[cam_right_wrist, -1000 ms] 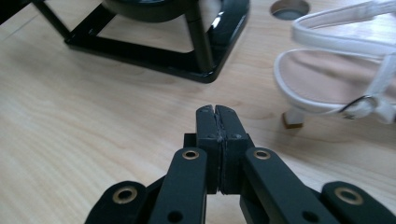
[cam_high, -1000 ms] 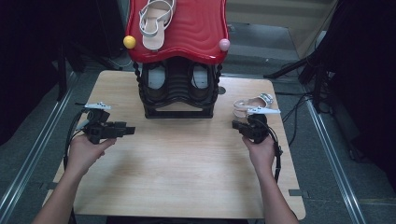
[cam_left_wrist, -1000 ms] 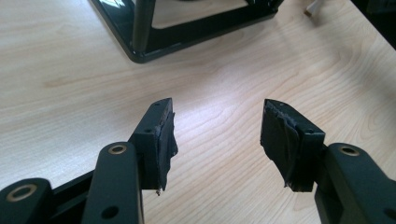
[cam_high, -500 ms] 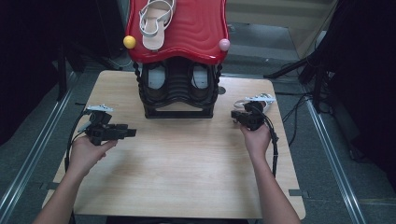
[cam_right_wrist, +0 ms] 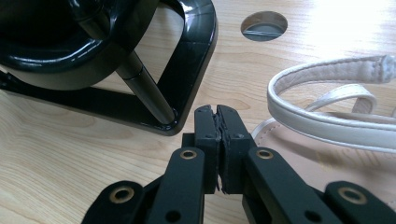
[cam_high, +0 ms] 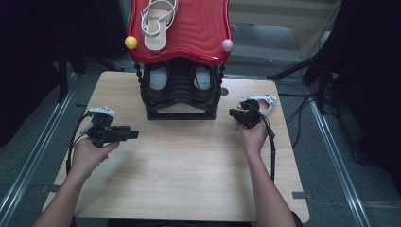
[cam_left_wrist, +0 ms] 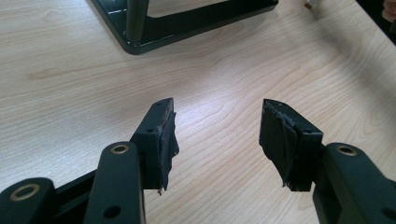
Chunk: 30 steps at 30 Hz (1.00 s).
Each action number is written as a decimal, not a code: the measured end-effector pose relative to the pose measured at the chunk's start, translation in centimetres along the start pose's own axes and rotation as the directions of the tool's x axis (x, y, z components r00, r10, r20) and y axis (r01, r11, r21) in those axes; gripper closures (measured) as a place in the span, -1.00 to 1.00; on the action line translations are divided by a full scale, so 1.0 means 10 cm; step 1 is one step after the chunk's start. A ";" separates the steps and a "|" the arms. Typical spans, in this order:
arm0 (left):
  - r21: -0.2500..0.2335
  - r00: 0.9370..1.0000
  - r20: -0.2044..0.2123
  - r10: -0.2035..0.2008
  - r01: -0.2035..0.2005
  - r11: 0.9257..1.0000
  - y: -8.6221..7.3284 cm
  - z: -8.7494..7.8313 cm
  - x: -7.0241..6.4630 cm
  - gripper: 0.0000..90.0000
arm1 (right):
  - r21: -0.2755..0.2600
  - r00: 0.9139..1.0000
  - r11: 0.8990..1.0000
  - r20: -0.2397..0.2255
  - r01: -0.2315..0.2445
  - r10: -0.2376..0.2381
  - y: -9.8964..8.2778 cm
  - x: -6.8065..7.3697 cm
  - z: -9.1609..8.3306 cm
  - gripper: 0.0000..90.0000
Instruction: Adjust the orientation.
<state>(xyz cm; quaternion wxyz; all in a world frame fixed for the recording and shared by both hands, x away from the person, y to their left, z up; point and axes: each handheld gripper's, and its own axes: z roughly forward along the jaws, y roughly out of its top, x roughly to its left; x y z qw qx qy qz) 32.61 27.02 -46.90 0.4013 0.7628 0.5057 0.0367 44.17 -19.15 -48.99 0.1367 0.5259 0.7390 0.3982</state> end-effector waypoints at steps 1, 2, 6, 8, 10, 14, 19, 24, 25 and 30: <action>0.004 1.000 -0.002 0.003 -0.003 1.000 0.00 0.00 0.00 0.02 | -0.001 1.000 1.000 0.003 0.008 -0.008 0.00 0.00 0.00 0.97; 0.005 1.000 -0.003 0.003 -0.003 1.000 0.00 0.01 0.00 0.02 | 0.002 1.000 1.000 0.002 0.006 -0.006 -0.01 0.01 0.00 0.97; 0.005 1.000 -0.002 -0.002 0.002 1.000 0.00 0.01 0.02 0.02 | 0.013 1.000 1.000 -0.003 0.002 -0.002 -0.03 0.01 -0.02 0.98; 0.004 1.000 0.017 -0.014 0.014 1.000 0.00 0.02 0.04 0.03 | 0.015 1.000 1.000 -0.004 -0.004 0.004 -0.04 0.00 -0.03 0.98; -0.015 0.998 0.045 -0.041 0.042 0.999 0.02 0.02 0.05 0.03 | 0.018 1.000 1.000 -0.007 -0.009 0.010 -0.05 0.00 -0.04 0.97; -0.002 1.000 0.018 -0.022 0.022 1.000 0.03 0.04 0.05 0.03 | 0.020 1.000 1.000 -0.008 -0.012 0.012 -0.06 -0.01 -0.07 0.98; 0.019 1.000 -0.018 -0.008 0.008 1.000 0.04 0.08 0.09 0.03 | 0.024 1.000 1.000 -0.008 -0.010 0.010 -0.09 -0.02 -0.11 0.98; 0.008 1.000 -0.011 -0.011 0.011 1.000 0.08 0.08 0.09 0.03 | 0.024 1.000 1.000 -0.011 -0.014 0.014 -0.14 -0.05 -0.17 0.98; 0.007 1.000 -0.009 -0.008 0.008 1.000 0.09 0.08 0.09 0.03 | 0.022 1.000 1.000 -0.011 -0.013 0.013 -0.15 -0.05 -0.18 0.98; 0.017 1.000 -0.026 -0.007 0.007 1.000 0.12 0.13 0.13 0.03 | 0.031 1.000 0.999 -0.001 -0.008 0.008 -0.21 -0.08 -0.27 0.97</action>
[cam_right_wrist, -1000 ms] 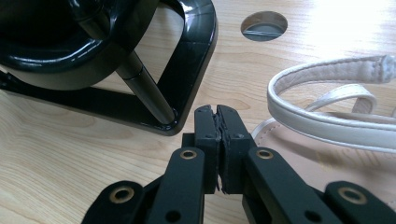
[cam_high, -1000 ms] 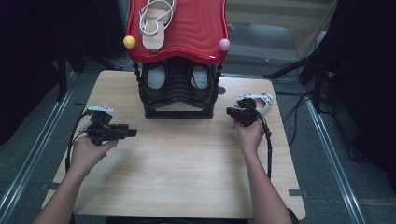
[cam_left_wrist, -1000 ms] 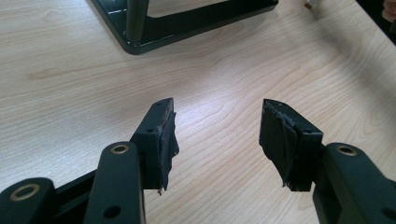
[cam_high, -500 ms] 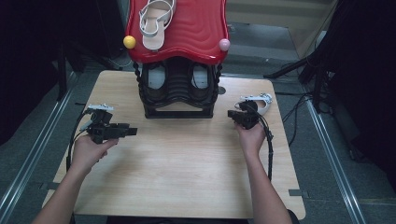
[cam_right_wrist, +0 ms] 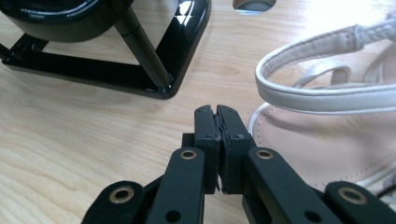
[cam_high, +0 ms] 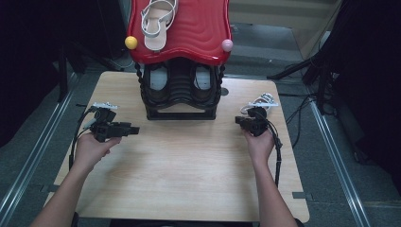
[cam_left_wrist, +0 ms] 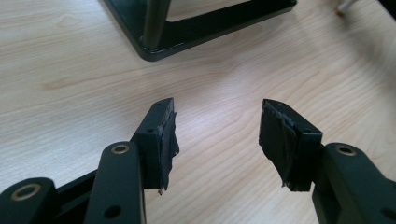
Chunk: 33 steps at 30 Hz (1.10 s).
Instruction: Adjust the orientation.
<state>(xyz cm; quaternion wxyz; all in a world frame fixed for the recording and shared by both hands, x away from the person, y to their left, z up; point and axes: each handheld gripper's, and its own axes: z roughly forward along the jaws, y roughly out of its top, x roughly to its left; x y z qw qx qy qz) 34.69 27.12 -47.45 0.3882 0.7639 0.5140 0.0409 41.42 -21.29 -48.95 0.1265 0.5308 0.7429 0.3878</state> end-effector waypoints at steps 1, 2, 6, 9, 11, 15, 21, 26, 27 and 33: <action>0.007 1.000 -0.002 0.005 -0.005 1.000 0.01 0.01 0.01 0.03 | 0.000 1.000 1.000 0.001 -0.003 0.003 -0.01 -0.01 -0.02 0.97; 0.003 1.000 -0.006 0.006 -0.006 1.000 0.01 0.02 0.02 0.03 | -0.002 1.000 1.000 0.000 -0.005 0.005 -0.03 -0.02 -0.04 0.97; 0.001 1.000 -0.013 0.011 -0.011 1.000 0.05 0.05 0.04 0.03 | -0.001 1.000 1.000 0.011 -0.018 0.018 -0.09 -0.06 -0.13 0.96; -0.004 1.000 -0.002 0.013 -0.013 1.000 0.07 0.06 0.06 0.03 | -0.006 1.000 1.000 0.015 -0.023 0.023 -0.13 -0.10 -0.20 0.94; -0.007 1.000 -0.003 0.014 -0.014 1.000 0.09 0.07 0.07 0.03 | -0.008 0.999 1.000 0.021 -0.027 0.027 -0.15 -0.13 -0.25 0.94; -0.009 1.000 -0.003 0.007 -0.007 1.000 0.09 0.10 0.10 0.03 | -0.006 0.999 0.999 0.031 -0.039 0.039 -0.19 -0.19 -0.32 0.94; -0.012 1.000 -0.005 -0.001 0.001 1.000 0.09 0.13 0.14 0.03 | 0.004 0.997 0.999 0.060 -0.041 0.041 -0.24 -0.25 -0.41 0.97; -0.013 1.000 -0.007 -0.008 0.008 1.000 0.10 0.11 0.17 0.03 | 0.011 0.995 0.998 0.080 -0.058 0.057 -0.28 -0.30 -0.49 0.98; -0.017 1.000 -0.009 -0.011 0.011 1.000 0.09 0.11 0.17 0.03 | 0.011 0.995 0.998 0.076 -0.058 0.057 -0.28 -0.31 -0.50 0.98; -0.005 1.000 -0.005 -0.007 0.007 1.000 0.09 0.10 0.17 0.02 | 0.007 0.996 0.999 0.069 -0.050 0.050 -0.22 -0.27 -0.52 0.95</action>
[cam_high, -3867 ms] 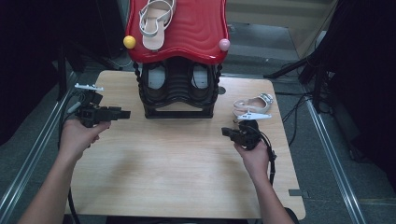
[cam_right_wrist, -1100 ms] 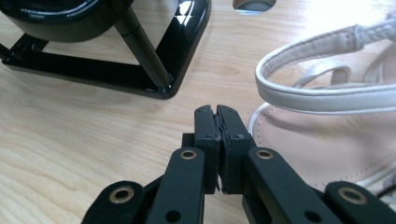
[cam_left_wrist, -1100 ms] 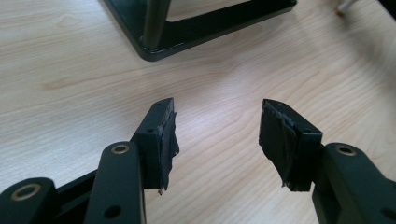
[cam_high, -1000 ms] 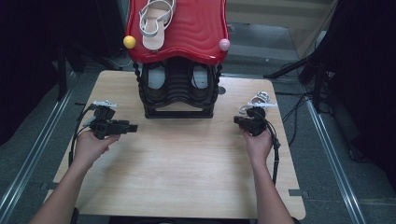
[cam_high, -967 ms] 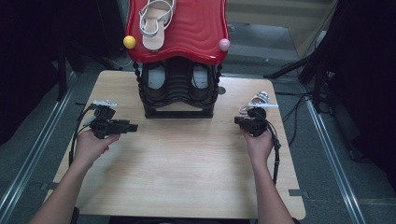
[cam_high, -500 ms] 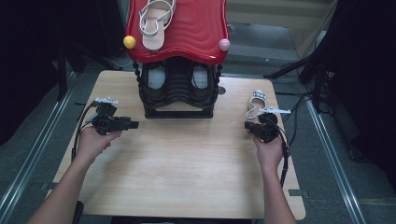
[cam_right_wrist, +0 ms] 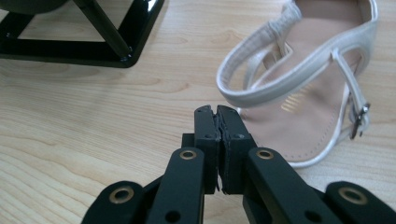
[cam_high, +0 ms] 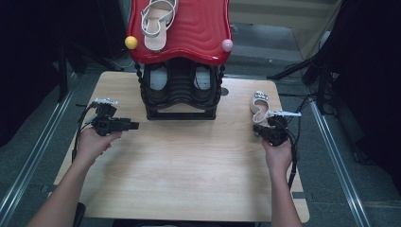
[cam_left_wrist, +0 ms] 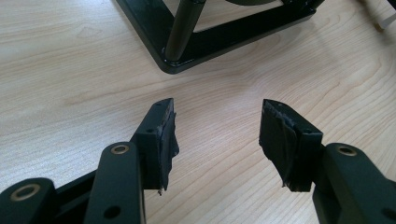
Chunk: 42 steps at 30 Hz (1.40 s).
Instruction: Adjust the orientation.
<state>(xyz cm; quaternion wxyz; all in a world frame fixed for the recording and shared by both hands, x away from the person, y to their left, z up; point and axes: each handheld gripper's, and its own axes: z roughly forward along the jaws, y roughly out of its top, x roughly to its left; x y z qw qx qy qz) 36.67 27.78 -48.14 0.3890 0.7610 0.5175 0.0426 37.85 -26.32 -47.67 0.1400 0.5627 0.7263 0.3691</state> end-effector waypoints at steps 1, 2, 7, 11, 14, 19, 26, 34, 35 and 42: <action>0.003 1.000 0.000 0.002 -0.002 1.000 0.00 0.00 0.00 0.02 | -0.005 1.000 1.000 -0.001 -0.001 0.001 0.02 0.01 -0.01 0.95; 0.002 1.000 -0.002 0.005 -0.005 1.000 0.00 0.00 -0.01 0.02 | -0.010 1.000 1.000 -0.007 -0.003 0.003 0.04 0.02 -0.03 0.94; 0.011 1.000 0.000 0.010 -0.010 1.000 -0.02 -0.02 -0.05 0.02 | -0.012 1.000 1.000 -0.009 0.001 -0.001 0.18 0.05 -0.05 0.89; 0.013 1.000 0.014 0.017 -0.017 1.000 -0.05 -0.03 -0.09 0.02 | -0.021 1.000 1.000 -0.009 0.016 -0.016 0.28 0.03 -0.01 0.80; 0.014 1.000 0.017 0.015 -0.016 1.000 -0.10 -0.05 -0.12 0.02 | -0.025 1.000 0.999 0.003 0.021 -0.021 0.37 0.01 0.02 0.78; 0.016 1.000 0.013 0.010 -0.011 1.000 -0.17 -0.10 -0.12 0.02 | -0.038 1.000 0.999 0.015 0.018 -0.018 0.51 -0.03 0.06 0.76; 0.015 1.000 0.014 -0.009 0.008 1.000 -0.27 -0.16 -0.11 0.03 | -0.024 0.999 1.000 0.045 0.010 -0.009 0.73 -0.15 0.11 0.68; 0.015 1.000 0.006 -0.006 0.006 1.000 -0.33 -0.20 -0.13 0.02 | 0.022 0.997 0.999 0.072 -0.038 0.037 0.77 -0.29 0.37 0.60; 0.011 1.000 0.004 -0.008 0.008 1.000 -0.34 -0.20 -0.13 0.02 | 0.033 0.996 0.999 0.082 -0.038 0.035 0.76 -0.29 0.40 0.60; 0.019 1.000 -0.001 -0.006 0.006 1.000 -0.35 -0.20 -0.13 0.02 | 0.067 0.993 0.997 0.113 -0.038 0.030 0.70 -0.34 0.60 0.60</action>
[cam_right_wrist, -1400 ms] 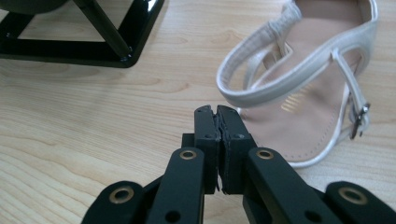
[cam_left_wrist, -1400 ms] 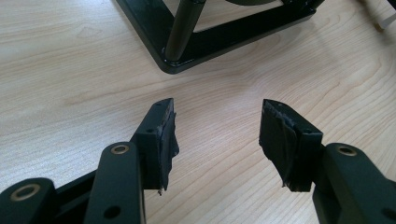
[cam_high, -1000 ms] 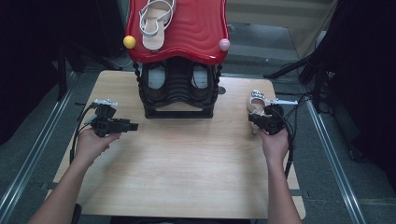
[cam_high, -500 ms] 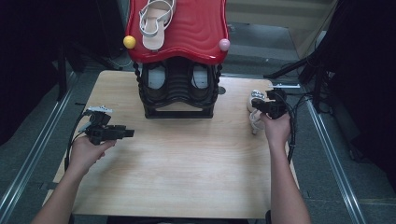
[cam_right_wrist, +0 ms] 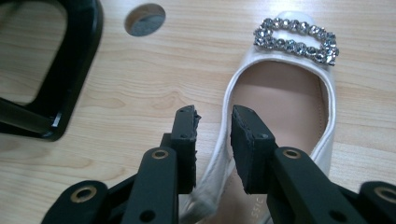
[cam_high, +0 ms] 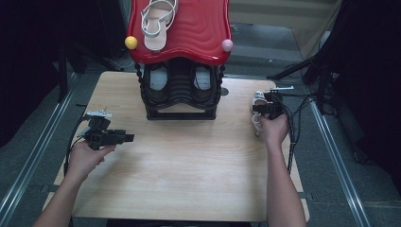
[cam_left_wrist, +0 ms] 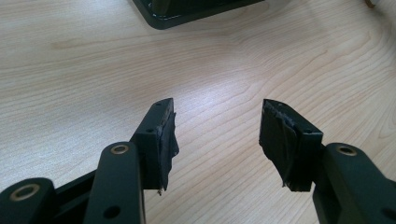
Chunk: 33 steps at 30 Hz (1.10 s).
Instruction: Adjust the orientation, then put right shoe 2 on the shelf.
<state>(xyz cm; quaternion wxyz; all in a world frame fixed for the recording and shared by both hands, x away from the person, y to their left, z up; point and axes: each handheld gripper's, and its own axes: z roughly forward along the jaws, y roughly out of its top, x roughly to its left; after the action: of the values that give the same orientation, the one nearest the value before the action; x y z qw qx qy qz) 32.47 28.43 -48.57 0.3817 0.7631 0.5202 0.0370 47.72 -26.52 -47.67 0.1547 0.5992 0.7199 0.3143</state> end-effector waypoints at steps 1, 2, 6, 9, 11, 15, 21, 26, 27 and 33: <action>0.001 1.000 0.000 0.000 0.000 1.000 0.00 0.00 0.00 0.02 | -0.001 1.000 1.000 0.003 -0.002 0.002 -0.01 0.00 0.02 0.61; 0.000 1.000 0.000 0.002 -0.002 1.000 0.00 0.00 0.00 0.02 | 0.000 1.000 1.000 0.003 -0.009 0.009 -0.01 -0.01 0.04 0.61; 0.002 1.000 0.003 0.003 -0.003 1.000 0.00 0.02 -0.01 0.02 | 0.008 1.000 1.000 0.022 -0.002 0.002 -0.02 0.00 0.09 0.63; 0.003 1.000 0.004 0.007 -0.007 1.000 0.00 0.02 -0.01 0.02 | 0.018 0.999 1.000 0.032 -0.006 0.005 -0.02 -0.01 0.13 0.67; 0.004 1.000 0.002 0.006 -0.006 1.000 0.00 0.02 -0.01 0.02 | 0.026 0.999 0.999 0.034 -0.020 0.020 -0.02 -0.01 0.15 0.70; 0.007 1.000 0.002 0.007 -0.007 1.000 0.00 0.02 0.00 0.02 | 0.049 0.998 0.999 0.062 -0.009 0.006 -0.02 0.00 0.18 0.76; 0.006 1.000 -0.003 0.007 -0.007 1.000 -0.01 0.02 0.00 0.02 | 0.075 0.998 0.997 0.062 -0.026 0.021 -0.01 -0.02 0.20 0.92; 0.005 1.000 -0.002 0.005 -0.005 1.000 -0.01 0.02 0.01 0.02 | 0.076 0.998 0.996 0.058 -0.039 0.034 -0.02 -0.02 0.18 0.95; 0.006 1.000 -0.002 0.006 -0.006 1.000 -0.01 0.02 0.01 0.03 | 0.077 0.998 0.996 0.056 -0.040 0.035 -0.02 -0.03 0.18 0.96; 0.004 1.000 -0.004 0.007 -0.007 1.000 0.00 0.01 0.01 0.03 | 0.086 0.998 0.996 0.044 -0.037 0.033 -0.01 -0.03 0.14 0.96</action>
<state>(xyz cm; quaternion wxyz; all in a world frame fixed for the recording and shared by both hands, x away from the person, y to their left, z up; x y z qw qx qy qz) 32.57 28.49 -48.73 0.3788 0.7657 0.5184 0.0387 48.55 -26.40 -48.80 0.1384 0.6244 0.7189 0.2725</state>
